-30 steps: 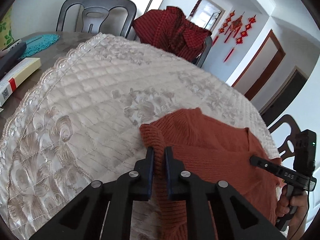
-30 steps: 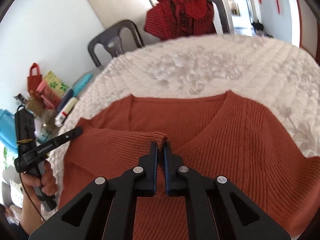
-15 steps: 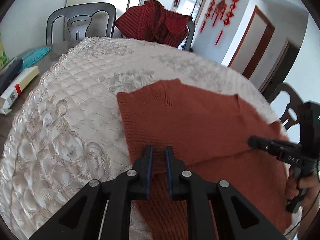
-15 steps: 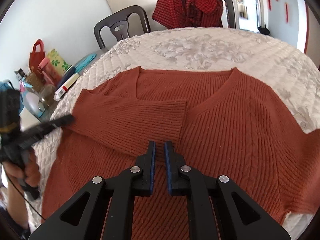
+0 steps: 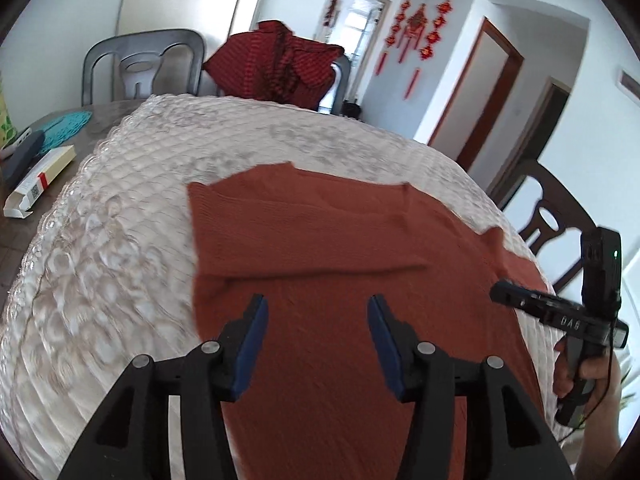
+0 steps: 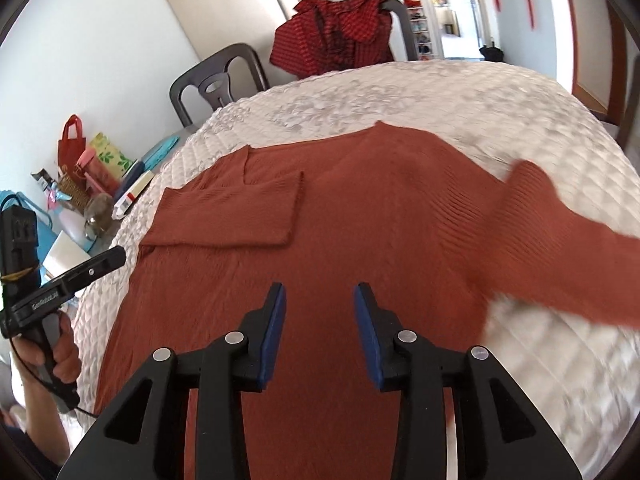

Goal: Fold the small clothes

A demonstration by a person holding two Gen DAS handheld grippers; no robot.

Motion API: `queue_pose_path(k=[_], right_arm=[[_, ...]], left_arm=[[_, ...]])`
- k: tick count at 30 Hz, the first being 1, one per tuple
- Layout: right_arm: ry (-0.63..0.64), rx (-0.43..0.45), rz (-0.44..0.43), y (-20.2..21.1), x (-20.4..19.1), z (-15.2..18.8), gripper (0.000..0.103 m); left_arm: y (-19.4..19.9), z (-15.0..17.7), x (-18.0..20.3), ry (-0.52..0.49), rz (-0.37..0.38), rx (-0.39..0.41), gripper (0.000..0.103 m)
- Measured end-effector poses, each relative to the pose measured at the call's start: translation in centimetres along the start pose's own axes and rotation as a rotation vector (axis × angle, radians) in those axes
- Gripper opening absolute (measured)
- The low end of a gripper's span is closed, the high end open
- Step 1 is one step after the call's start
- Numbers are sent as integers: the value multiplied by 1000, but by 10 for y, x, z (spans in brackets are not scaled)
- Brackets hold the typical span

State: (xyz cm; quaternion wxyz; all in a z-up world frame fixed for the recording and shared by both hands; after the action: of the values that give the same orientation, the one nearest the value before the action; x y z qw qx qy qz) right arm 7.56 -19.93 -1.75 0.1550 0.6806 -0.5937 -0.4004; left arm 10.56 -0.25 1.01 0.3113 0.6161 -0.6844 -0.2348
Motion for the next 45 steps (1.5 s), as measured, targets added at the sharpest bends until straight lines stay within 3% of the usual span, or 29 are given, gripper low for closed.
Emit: queue_pose_path(k=[7, 19, 26, 36, 37, 41, 45], right_arm=[[-142, 64, 83, 45, 47, 21, 37], [-398, 196, 276, 102, 133, 28, 37], [-499, 263, 271, 112, 159, 22, 37], [-612, 380, 244, 121, 193, 12, 37], [-607, 383, 252, 121, 194, 10, 35], [-595, 370, 300, 119, 204, 3, 14], [-563, 385, 295, 122, 201, -6, 11]], left_arm=[[-13, 17, 13, -72, -71, -35, 55], [-31, 8, 42, -106, -129, -45, 55], [-46, 20, 43, -107, -152, -89, 56], [-49, 23, 47, -133, -161, -74, 63], [-49, 23, 47, -131, -159, -74, 63], [-49, 22, 46, -121, -148, -74, 64], [-48, 22, 46, -116, -142, -73, 64]])
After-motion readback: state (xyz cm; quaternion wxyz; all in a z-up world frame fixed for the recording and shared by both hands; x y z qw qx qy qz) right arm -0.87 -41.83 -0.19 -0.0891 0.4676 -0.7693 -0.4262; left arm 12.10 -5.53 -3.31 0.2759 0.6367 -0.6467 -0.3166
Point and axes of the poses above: each gripper's, at about its wrist camera, not at the fingertips, and y roughly against the way its jaws point, x to its right, z to its underside, the point moved 7 cm from there along -y, roughly the way its jaws point, and after that the axes turned 11 degrees about -z, right-handed, at the moved point
